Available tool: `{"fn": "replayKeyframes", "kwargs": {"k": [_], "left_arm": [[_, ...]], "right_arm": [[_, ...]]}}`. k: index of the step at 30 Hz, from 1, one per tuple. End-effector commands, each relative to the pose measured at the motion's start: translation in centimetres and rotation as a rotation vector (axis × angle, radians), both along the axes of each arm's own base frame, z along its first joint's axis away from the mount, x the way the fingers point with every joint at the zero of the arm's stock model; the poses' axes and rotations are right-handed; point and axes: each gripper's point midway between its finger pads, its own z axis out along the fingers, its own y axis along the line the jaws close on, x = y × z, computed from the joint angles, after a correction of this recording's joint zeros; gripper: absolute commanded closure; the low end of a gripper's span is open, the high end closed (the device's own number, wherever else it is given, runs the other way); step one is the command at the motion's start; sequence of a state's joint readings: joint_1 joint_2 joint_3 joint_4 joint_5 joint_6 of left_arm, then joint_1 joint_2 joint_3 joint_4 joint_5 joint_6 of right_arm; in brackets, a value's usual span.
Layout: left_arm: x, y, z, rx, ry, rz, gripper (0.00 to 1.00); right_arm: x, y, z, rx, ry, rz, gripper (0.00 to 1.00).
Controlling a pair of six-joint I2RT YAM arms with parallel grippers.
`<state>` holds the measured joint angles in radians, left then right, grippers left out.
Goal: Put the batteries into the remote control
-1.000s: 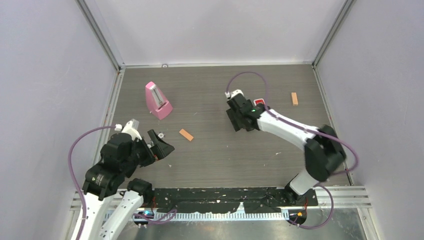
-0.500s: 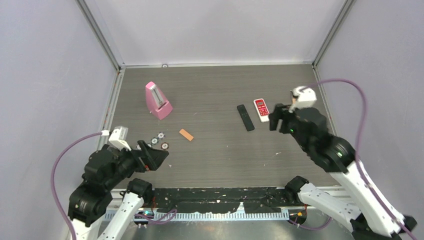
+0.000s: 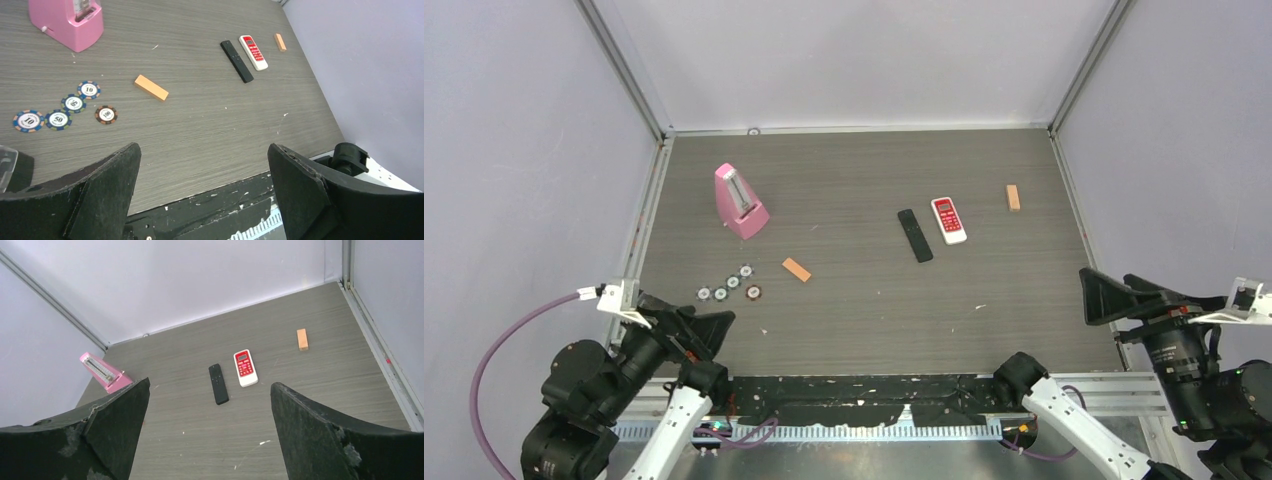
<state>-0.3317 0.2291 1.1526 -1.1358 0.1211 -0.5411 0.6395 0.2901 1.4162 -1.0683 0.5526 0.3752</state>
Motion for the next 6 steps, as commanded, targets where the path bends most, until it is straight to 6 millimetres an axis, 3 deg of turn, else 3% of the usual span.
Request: {"fn": "replayKeyframes", "kwargs": {"k": [1,6], "left_arm": [[-0.47,0.96,0.16,0.023,-0.026,0.034,0.0],[-0.82,1.01,0.24,0.024,-0.015,0.031,0.0]], "right_arm": [[0.66,0.67,-0.99,-0.031,0.069,0.006,0.05],[1.01,1.33,-1.01,-0.024,0.078,0.022,0.05]]}}
